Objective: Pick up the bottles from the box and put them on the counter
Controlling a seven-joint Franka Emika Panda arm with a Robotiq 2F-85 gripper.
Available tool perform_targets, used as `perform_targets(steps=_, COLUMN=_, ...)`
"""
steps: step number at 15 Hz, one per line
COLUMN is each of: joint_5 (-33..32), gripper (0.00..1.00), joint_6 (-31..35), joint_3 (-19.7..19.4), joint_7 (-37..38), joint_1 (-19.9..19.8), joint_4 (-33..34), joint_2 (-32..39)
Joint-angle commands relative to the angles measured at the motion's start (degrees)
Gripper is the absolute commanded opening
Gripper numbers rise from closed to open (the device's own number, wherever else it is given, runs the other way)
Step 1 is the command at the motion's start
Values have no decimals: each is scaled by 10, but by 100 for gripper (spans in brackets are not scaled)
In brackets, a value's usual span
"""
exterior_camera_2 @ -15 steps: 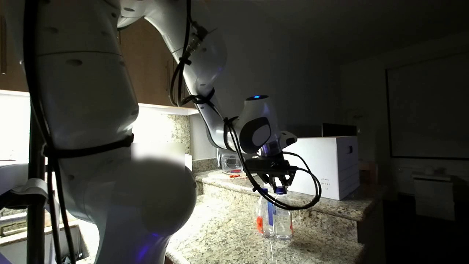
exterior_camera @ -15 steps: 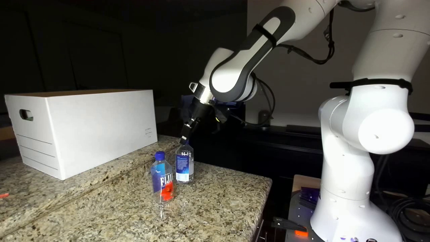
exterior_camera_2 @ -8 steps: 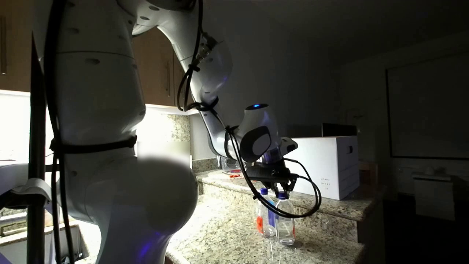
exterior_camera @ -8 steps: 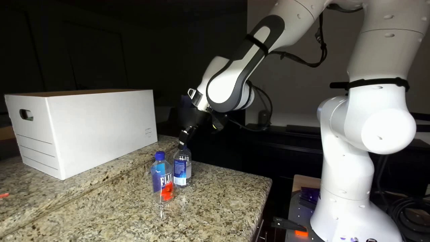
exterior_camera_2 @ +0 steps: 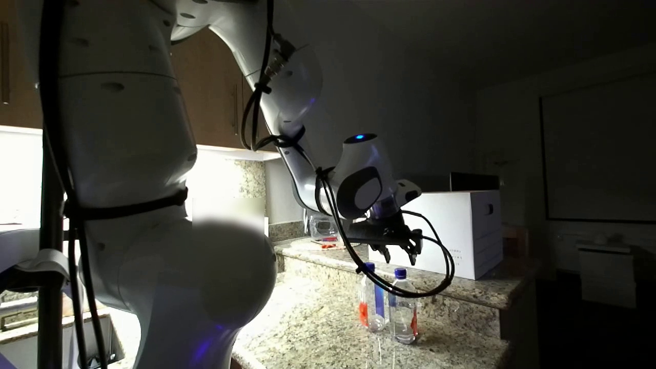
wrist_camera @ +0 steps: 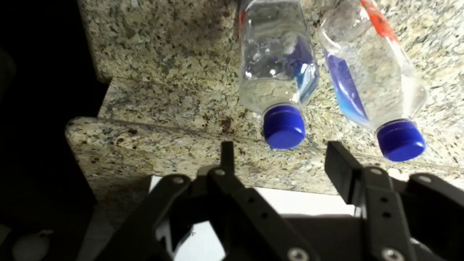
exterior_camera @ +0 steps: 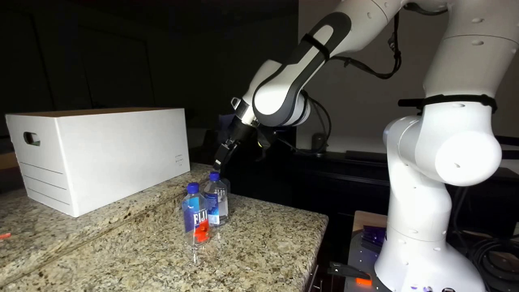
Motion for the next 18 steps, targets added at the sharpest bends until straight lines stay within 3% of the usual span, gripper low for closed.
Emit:
perform_targets(steps=1, joint_5=-5, gripper=97, joint_6=-30, joint_3=-4, joint_7=-1, joint_1=-16, joint_4=-25, joint_2=-60)
perform_targets(steps=5, joint_5=-13, gripper=100, joint_6=-82, joint_3=-2, joint_7=-1, joint_1=-32, joint_4=-35, joint_2=-113)
perform_targets(steps=9, joint_5=-12, gripper=100, joint_6=-267, joint_3=19, joint_7=-5, joint_1=-64, joint_4=-40, joint_2=-168)
perform_targets(steps=12, joint_5=-36, gripper=100, joint_6=-387, joint_3=58, joint_7=25, joint_1=-117, joint_4=-25, joint_2=-166)
perform_targets(steps=16, joint_5=-91, gripper=100, joint_6=-439, joint_3=117, joint_7=90, joint_1=-174, joint_4=-22, joint_2=-149)
perform_targets(steps=17, joint_5=-101, gripper=100, joint_6=-452, joint_3=124, joint_7=98, joint_1=-179, joint_4=-21, joint_2=-147)
perform_targets(steps=18, joint_5=-75, gripper=100, joint_6=-435, joint_3=104, joint_7=64, joint_1=-164, joint_4=-18, joint_2=-152)
